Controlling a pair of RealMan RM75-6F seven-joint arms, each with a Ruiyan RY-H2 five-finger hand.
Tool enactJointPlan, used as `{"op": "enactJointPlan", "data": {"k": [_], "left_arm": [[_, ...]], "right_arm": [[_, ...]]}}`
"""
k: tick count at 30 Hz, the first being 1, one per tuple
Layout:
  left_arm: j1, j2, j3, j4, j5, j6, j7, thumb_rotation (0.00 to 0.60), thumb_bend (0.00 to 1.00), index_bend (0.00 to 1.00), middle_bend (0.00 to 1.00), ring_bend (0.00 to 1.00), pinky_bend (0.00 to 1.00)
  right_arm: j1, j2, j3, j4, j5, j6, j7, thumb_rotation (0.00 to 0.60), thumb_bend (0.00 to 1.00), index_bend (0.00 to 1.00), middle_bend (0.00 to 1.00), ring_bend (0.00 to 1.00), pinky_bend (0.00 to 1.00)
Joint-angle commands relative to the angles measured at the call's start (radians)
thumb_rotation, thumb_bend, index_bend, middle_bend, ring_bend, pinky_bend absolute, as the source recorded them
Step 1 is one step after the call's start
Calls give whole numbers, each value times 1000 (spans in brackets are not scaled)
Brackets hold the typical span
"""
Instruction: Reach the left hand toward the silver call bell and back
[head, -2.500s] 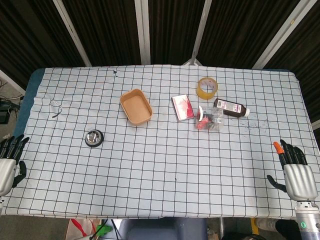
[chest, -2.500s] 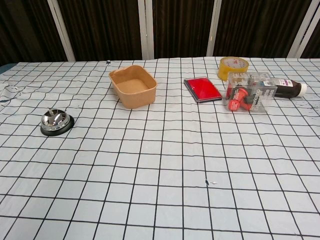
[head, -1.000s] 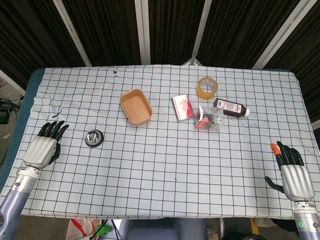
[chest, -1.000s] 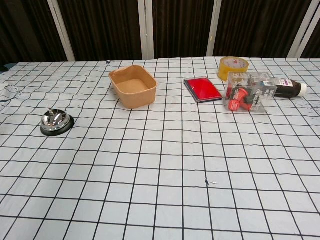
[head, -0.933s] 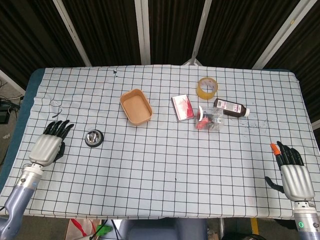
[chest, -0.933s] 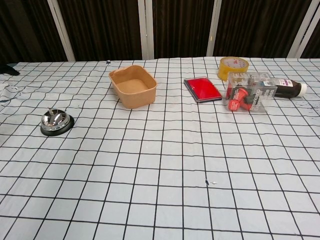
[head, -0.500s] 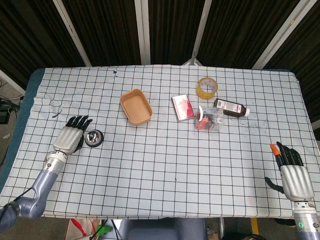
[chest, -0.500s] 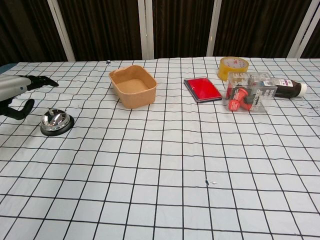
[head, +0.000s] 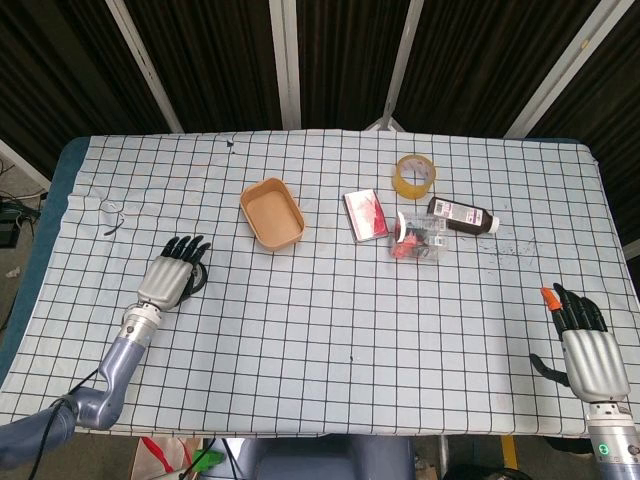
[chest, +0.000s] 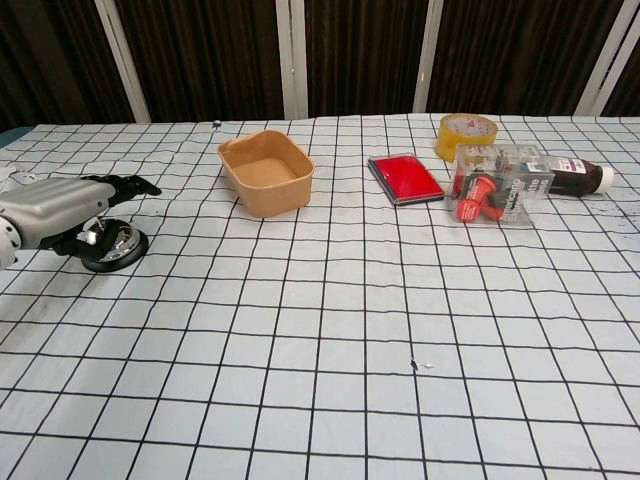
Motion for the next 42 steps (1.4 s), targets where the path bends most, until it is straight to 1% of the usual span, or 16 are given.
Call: {"op": "enactJointPlan", "data": {"k": [1,11,19,20,22,25,28,30,31,32,33,34,37,39,42], "left_arm": [[6,-19,16,22,16,18,-18,600,1000,0,0,0,16],[10,-74,57,107,30,1,-26,600,1000,0,0,0,16],[4,-98,62,153,33,-1,-19,600,1000,0,0,0,11],[3,-95,62,150,35,3,-17,600,1000,0,0,0,11],[2,-79,51,127,50,43,-17,600,1000,0,0,0,10],[7,-25,20,43,75,138,-18,600,1000,0,0,0,10],[31,84,-18,-125,97,252,8,600,1000,0,0,0,11],[58,162,-28,-241,101,300,36,600,1000,0,0,0,11],[67,184,-31,-272,101,314,43,600,1000,0,0,0,10],[88,228,-32,-333,101,342,59,600,1000,0,0,0,10],[114,275,-27,-394,101,368,72,600,1000,0,1,0,10],[125,296,-22,-422,101,375,78,600,1000,0,2,0,10],[190,405,26,-544,92,398,128,600,1000,0,7,0,10],[222,451,62,-587,88,400,153,600,1000,0,14,0,10],[269,485,110,-610,97,418,144,600,1000,0,16,0,9]], "right_arm": [[0,1,-1,-1,-3,1,4,600,248,26,29,88,97],[1,4,-1,-3,-10,4,25,600,248,25,29,88,97],[0,7,-5,-10,-24,10,31,600,248,26,29,88,97],[0,7,-6,-9,-23,9,32,600,248,26,28,88,97],[1,7,-5,-8,-21,8,34,600,248,26,29,88,97],[2,6,-5,-8,-23,8,34,600,248,25,29,88,97],[2,6,-7,-9,-28,8,32,600,249,26,29,88,97],[2,6,-7,-11,-29,9,33,600,248,26,28,88,97],[2,6,-7,-11,-30,10,33,600,248,26,28,88,97],[1,7,-7,-12,-30,12,34,600,248,25,28,88,97],[0,7,-7,-13,-30,14,35,600,248,25,29,88,97],[0,8,-7,-13,-30,14,36,600,248,25,29,88,97],[-2,10,-6,-14,-31,18,37,600,248,26,28,88,97],[-2,10,-5,-14,-31,21,39,600,248,25,29,88,97],[-3,10,-4,-11,-30,23,38,600,248,26,29,88,97]]}}
